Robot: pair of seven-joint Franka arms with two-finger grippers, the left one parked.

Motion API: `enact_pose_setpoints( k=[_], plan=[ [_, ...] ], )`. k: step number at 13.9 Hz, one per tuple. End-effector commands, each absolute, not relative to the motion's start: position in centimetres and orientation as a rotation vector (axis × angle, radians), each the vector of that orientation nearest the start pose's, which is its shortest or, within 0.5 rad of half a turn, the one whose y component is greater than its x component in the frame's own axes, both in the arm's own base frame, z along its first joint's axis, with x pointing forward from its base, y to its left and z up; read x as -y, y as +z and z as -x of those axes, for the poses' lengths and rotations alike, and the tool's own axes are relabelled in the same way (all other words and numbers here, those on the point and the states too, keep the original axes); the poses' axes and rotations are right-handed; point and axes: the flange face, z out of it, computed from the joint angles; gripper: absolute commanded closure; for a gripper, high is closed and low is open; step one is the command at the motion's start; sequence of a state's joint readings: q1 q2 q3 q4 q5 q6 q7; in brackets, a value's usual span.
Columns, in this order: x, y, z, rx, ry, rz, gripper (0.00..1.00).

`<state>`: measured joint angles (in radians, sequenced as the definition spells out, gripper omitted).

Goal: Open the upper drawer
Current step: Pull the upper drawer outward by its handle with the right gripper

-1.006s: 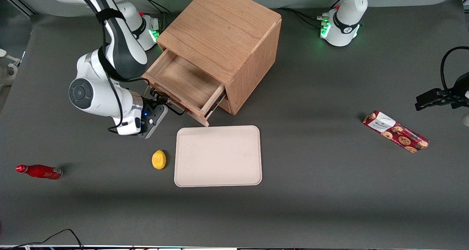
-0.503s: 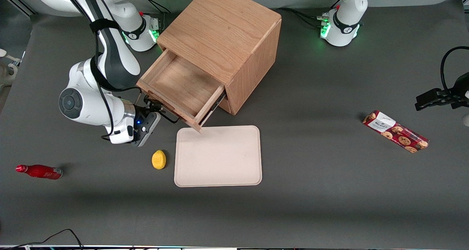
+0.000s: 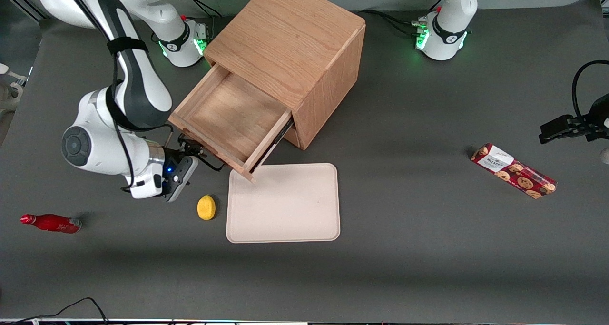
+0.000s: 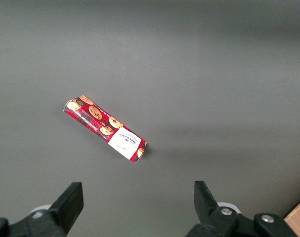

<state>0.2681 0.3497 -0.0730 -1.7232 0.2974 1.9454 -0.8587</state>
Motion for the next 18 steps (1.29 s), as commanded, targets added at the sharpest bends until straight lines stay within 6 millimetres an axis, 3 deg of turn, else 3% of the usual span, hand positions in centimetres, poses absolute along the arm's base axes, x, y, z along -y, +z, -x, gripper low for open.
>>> enact_pose_setpoints(
  k=[1,12,16,18],
  plan=[
    [-13.7,37.2,-64.3,1.343,0.022,2.532,0.0],
    [-13.2,39.2,-65.3,1.349,-0.026,2.538,0.0],
    [-14.0,43.8,-65.5,1.338,0.014,2.522,0.0],
    [-14.0,45.7,-64.8,1.248,0.066,2.58,0.0]
  ],
)
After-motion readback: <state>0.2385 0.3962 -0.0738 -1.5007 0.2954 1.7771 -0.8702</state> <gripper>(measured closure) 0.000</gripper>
